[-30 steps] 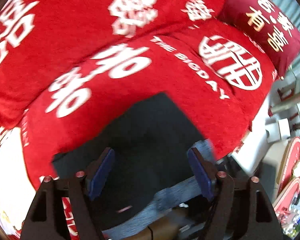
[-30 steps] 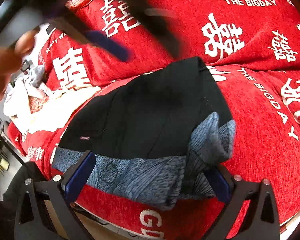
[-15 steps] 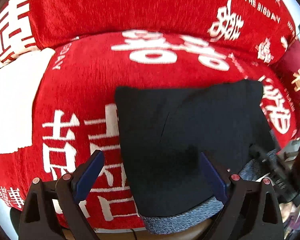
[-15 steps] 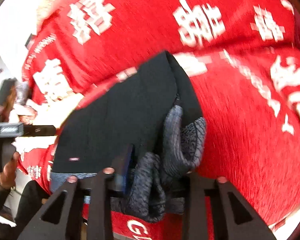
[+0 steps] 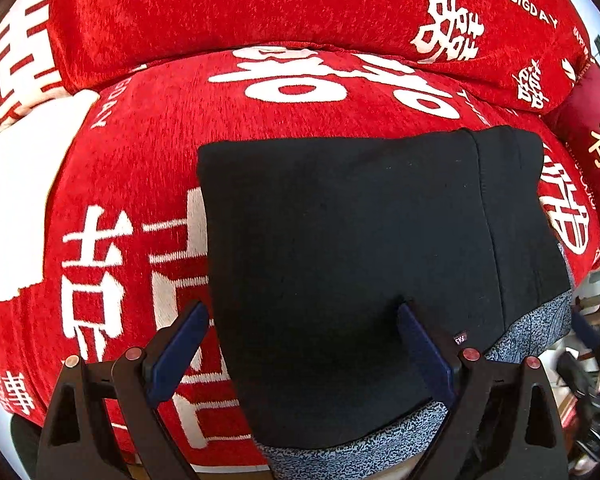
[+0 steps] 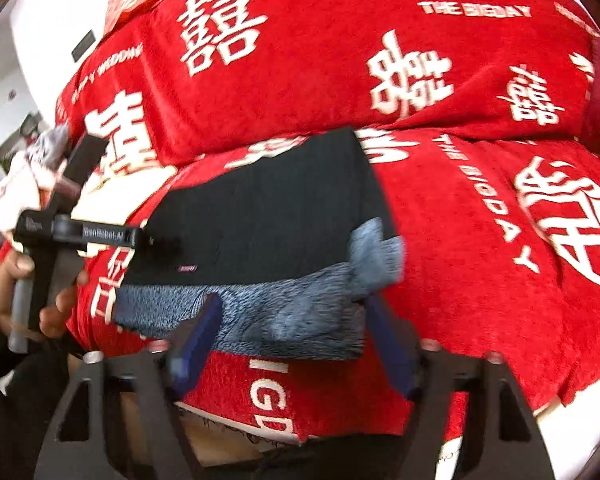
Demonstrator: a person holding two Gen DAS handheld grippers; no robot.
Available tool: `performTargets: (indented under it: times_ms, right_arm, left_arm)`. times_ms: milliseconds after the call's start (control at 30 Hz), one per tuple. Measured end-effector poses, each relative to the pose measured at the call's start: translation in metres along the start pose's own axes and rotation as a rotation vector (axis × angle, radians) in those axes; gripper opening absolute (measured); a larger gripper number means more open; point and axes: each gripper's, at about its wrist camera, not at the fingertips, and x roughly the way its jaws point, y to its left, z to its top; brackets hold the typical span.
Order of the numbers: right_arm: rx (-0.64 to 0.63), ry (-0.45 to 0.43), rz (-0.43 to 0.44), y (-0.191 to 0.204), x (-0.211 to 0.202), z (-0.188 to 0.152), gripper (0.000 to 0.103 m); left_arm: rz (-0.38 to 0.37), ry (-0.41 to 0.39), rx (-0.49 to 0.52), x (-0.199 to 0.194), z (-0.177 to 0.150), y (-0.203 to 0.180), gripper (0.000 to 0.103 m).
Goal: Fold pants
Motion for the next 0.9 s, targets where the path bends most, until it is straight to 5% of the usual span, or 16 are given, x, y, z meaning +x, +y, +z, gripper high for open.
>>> performTargets:
  times_ms: [67,100,133,200,433,600,800,867,900]
  right_arm:
    - [0.018,0.015,0.018,-0.001,0.013,0.001,0.056]
    - [0.029,0.03,0.031,-0.002,0.021,0.003,0.046]
    - [0.04,0.039,0.028,-0.005,0.026,0.004,0.025]
    - [0.076,0.045,0.058,-0.01,0.026,0.007,0.011]
    - [0.038,-0.073,0.065,-0.008,-0.019,0.027,0.007]
    - [0.149,0.076,0.014,-0.044,0.033,0.003,0.007]
    - [0.068,-0.033,-0.081,-0.023,0.0,0.02,0.02]
    - [0.009,-0.101,-0.115,-0.009,-0.012,0.036,0.039]
    - [-0.031,-0.138,-0.128,0.0,-0.014,0.047,0.068]
  left_arm:
    - [-0.007,0.005,-0.002,0.0,0.0,0.001,0.096]
    - [-0.009,0.006,-0.004,0.0,0.0,0.002,0.096]
    - [-0.009,0.005,-0.007,0.001,0.0,0.003,0.096]
    - [-0.015,0.006,-0.01,0.001,-0.001,0.004,0.096]
    - [-0.042,-0.006,-0.017,-0.01,0.001,0.002,0.096]
    - [-0.024,0.015,0.011,0.0,-0.001,-0.003,0.096]
    - [-0.017,0.009,-0.017,0.001,0.0,0.0,0.096]
    - [-0.002,-0.018,-0.021,-0.004,0.003,-0.001,0.096]
    - [0.006,-0.041,-0.024,-0.007,0.005,-0.003,0.096]
